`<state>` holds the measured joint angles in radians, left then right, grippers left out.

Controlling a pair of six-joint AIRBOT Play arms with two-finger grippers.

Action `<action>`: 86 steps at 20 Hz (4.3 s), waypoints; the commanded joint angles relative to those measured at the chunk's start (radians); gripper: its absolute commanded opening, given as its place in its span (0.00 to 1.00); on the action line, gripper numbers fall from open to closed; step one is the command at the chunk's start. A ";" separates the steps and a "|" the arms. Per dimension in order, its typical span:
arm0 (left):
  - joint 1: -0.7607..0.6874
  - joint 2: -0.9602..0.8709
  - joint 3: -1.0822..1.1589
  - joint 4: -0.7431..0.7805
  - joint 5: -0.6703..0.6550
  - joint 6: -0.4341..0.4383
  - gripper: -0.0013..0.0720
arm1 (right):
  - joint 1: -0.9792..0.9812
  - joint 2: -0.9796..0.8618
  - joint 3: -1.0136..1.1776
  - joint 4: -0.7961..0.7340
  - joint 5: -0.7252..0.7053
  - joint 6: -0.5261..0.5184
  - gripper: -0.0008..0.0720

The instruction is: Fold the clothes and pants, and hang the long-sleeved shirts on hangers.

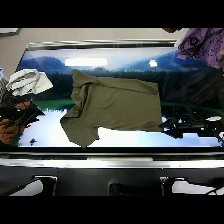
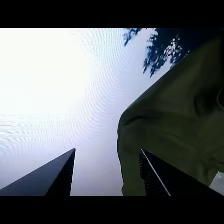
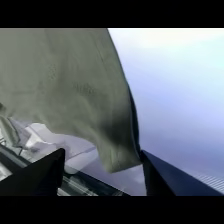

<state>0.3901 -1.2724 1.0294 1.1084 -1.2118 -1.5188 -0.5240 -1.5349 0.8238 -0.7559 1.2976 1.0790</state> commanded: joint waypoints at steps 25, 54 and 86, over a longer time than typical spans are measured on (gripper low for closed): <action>-0.154 -0.165 -0.207 -0.230 0.230 0.290 0.89 | 0.000 -0.030 -0.017 0.090 0.013 -0.009 0.05; -0.242 -0.048 1.166 -0.132 0.168 0.014 0.03 | 0.446 0.286 1.406 -0.506 -0.285 0.486 0.05; -0.343 -0.763 1.010 0.084 0.196 0.003 0.04 | 0.446 -0.393 1.120 -0.581 -0.196 0.631 0.05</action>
<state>0.0433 -1.9163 1.9881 1.1954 -1.1519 -1.5433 -0.0780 -1.8275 1.9469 -1.3163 1.2339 1.7134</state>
